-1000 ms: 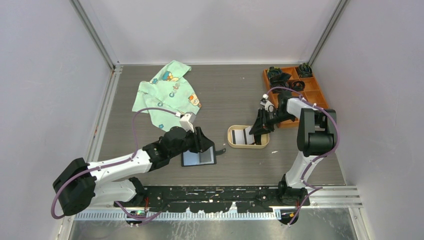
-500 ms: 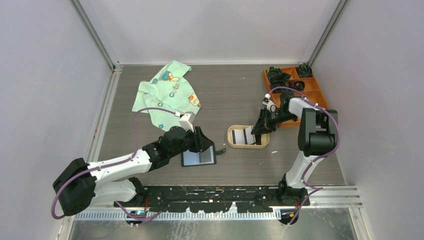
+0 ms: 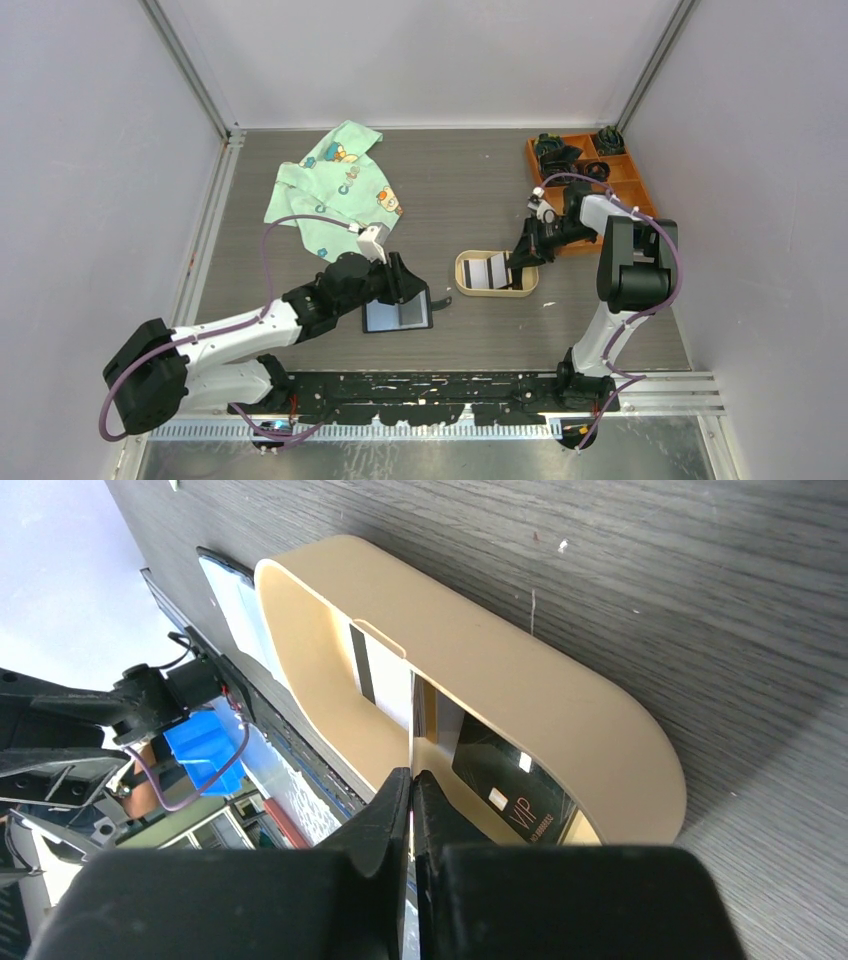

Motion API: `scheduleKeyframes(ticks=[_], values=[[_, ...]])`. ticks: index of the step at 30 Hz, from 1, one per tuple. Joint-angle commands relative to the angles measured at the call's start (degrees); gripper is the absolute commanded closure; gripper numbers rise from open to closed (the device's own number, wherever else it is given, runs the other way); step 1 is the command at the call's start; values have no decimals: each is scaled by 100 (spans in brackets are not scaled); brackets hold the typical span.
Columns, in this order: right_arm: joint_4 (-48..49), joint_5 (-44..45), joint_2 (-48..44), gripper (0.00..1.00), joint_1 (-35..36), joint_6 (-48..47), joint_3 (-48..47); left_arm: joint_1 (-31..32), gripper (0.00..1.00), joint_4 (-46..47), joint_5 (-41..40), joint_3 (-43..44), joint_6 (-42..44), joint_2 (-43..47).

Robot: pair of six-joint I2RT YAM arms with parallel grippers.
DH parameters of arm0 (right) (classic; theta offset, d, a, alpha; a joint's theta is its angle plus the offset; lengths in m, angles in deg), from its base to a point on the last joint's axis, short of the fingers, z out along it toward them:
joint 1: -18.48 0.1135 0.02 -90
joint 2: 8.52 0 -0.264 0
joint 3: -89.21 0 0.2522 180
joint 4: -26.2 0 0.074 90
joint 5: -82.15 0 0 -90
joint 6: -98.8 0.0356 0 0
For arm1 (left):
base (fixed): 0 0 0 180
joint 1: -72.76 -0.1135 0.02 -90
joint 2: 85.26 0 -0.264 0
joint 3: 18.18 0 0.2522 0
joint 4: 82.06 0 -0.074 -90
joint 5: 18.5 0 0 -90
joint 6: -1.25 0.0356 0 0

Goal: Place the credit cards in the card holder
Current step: Pick up the credit card from the storage box.

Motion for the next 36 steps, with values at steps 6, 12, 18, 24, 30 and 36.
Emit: scheduleKeyframes(ticks=[6,12,18,24,30,36], values=[[-402,403,-474,95,-50,-444,-382,-31,59,203,41,-49,33,287],[-673,908,-932,97,-48,-837,-544,-137,51,571,403,-265,60,494],[-932,1263,-1367,97,-53,-1283,-627,-219,32,978,734,-521,364,1122],[-974,718,-1862,99,-53,-1262,-723,-231,26,1934,1146,-995,422,1721],[-909,-1079,-1760,99,-44,-474,-838,-226,18,2413,999,-1301,-261,1979],[546,-2395,-1489,99,9,1590,-420,-233,23,2461,467,-1279,-1395,1739]])
